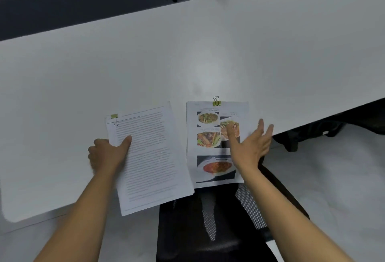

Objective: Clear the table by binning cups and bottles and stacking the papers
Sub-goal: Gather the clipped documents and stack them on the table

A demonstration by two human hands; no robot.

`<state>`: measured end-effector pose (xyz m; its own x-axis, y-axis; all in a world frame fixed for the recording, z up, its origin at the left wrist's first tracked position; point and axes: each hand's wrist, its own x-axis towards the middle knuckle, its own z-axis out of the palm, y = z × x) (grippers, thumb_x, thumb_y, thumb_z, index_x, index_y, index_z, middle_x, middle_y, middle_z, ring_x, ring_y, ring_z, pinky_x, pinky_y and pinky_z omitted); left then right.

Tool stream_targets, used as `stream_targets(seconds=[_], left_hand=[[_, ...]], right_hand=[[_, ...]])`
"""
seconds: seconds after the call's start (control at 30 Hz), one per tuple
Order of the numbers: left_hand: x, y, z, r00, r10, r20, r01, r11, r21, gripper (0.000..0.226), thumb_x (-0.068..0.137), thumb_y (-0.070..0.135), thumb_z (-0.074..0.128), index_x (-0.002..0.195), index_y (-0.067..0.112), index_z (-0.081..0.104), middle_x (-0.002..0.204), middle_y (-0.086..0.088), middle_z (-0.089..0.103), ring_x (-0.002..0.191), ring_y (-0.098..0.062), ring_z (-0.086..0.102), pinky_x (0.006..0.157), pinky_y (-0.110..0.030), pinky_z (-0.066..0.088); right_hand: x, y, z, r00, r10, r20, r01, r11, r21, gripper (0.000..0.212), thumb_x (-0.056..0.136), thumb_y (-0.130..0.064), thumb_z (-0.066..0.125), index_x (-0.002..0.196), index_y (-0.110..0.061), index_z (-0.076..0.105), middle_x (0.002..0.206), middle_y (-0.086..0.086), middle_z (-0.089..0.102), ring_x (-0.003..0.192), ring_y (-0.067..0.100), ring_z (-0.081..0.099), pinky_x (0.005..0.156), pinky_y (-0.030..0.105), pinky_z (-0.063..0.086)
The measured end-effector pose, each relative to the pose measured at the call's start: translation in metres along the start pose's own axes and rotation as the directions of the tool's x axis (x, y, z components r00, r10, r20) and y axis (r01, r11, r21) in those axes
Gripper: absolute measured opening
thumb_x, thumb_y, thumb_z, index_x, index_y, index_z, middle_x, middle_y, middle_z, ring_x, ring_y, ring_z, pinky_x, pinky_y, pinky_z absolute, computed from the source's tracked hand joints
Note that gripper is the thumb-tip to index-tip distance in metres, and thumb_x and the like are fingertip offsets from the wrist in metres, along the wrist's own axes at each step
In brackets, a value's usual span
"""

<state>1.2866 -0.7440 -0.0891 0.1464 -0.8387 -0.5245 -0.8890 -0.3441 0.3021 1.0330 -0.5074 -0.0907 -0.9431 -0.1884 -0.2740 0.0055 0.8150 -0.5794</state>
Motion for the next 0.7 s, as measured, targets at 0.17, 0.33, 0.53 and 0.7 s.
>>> stream_targets(seconds=[0.17,0.33,0.53,0.7], left_hand=[[-0.055,-0.033,0.009,0.998,-0.038,-0.051,0.037,0.999,-0.028,0.118,0.064,0.073,0.073,0.150,0.010,0.024,0.150,-0.022,0.023,0.137,-0.040,0.024,0.111,-0.057,0.027],[-0.096,-0.084,0.032,0.910,-0.410,0.054,0.398,0.831,-0.390,0.148,0.053,0.064,0.087,0.156,0.022,-0.011,0.161,-0.017,-0.018,0.150,-0.033,0.000,0.119,-0.050,0.016],[-0.104,-0.108,0.028,0.739,-0.263,0.620,0.654,0.504,-0.564,0.066,0.070,0.049,0.083,0.120,0.010,0.063,0.111,-0.010,0.072,0.100,-0.026,0.068,0.081,-0.036,0.057],[-0.125,-0.091,0.001,0.943,-0.101,0.316,0.294,0.696,-0.655,0.035,0.093,0.013,0.066,0.125,0.001,0.058,0.112,-0.011,0.067,0.093,-0.024,0.063,0.086,-0.032,0.047]], right_hand=[[-0.030,0.055,-0.014,0.893,0.346,0.289,-0.404,0.899,0.172,0.100,0.082,-0.063,0.066,0.156,-0.016,0.018,0.147,0.009,0.046,0.132,0.030,0.048,0.110,0.047,0.038],[-0.044,0.073,-0.016,0.910,0.215,0.354,-0.297,0.935,0.196,0.033,0.093,-0.039,0.065,0.118,-0.017,0.065,0.111,0.002,0.068,0.099,0.019,0.064,0.081,0.031,0.047],[-0.050,0.058,-0.023,0.888,0.055,0.457,-0.164,0.966,0.201,0.019,0.100,-0.029,0.054,0.117,-0.026,0.063,0.103,-0.013,0.068,0.096,0.013,0.065,0.077,0.030,0.050],[-0.052,0.015,-0.050,0.895,-0.137,0.424,0.064,0.981,0.182,0.018,0.104,-0.023,0.047,0.105,-0.021,0.065,0.090,-0.014,0.066,0.085,0.002,0.060,0.058,0.007,0.040]])
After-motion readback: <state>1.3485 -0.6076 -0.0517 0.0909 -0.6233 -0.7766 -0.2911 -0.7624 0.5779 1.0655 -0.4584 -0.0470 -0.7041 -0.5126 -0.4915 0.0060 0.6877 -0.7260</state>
